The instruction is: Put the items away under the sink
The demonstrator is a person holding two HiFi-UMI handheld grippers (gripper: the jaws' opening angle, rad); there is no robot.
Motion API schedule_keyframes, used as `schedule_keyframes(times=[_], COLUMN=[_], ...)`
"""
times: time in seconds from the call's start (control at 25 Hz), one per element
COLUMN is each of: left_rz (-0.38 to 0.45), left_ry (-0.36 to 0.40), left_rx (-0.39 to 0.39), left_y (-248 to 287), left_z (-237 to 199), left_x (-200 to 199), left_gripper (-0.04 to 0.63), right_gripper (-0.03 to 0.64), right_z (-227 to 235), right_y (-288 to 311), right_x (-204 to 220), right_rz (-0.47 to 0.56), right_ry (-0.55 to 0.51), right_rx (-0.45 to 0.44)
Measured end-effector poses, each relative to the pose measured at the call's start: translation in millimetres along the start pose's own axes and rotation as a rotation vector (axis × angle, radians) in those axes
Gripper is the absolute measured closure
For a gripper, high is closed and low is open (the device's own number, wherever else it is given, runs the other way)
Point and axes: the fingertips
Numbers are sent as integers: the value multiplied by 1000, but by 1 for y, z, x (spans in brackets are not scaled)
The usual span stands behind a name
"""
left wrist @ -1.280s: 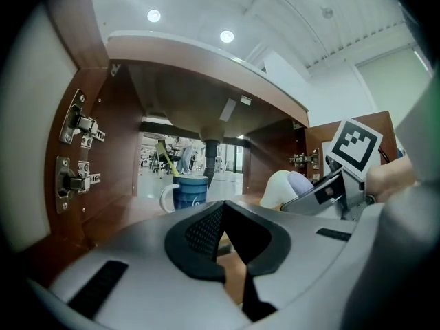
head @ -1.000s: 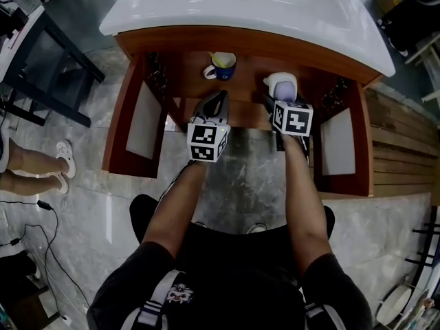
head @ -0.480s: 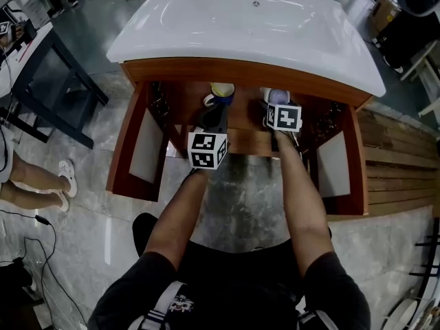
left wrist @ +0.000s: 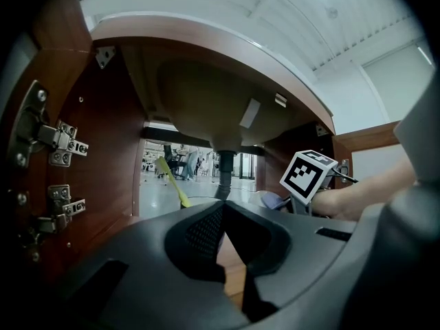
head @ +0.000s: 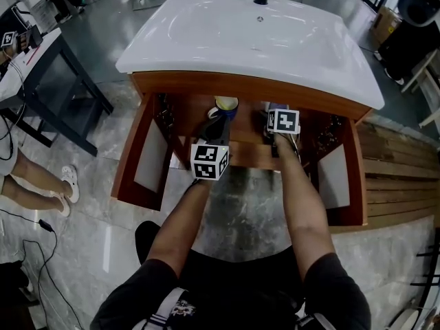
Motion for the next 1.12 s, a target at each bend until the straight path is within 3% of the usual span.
schedule_keyframes(times=[0.56,1.12], left_rz=[-11,-8], left_ry=[0,0], left_rx=[17,23], left_y=[-2,-8], left_z=[11,15], left_x=[10,13], left_gripper=[592,592], right_gripper=[146,146], right_z=[1,1], right_y=[2,9], right_x=[-4,-1], right_rz=[50,-8], right_ry=[26,60], right_rx=[-2,-20])
Point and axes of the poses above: the fingertips, and each gripper's own axes: y forward along the fingers, z to its right, x out of its underside, and after that the axes turned 3 degrees about -y, right-handed
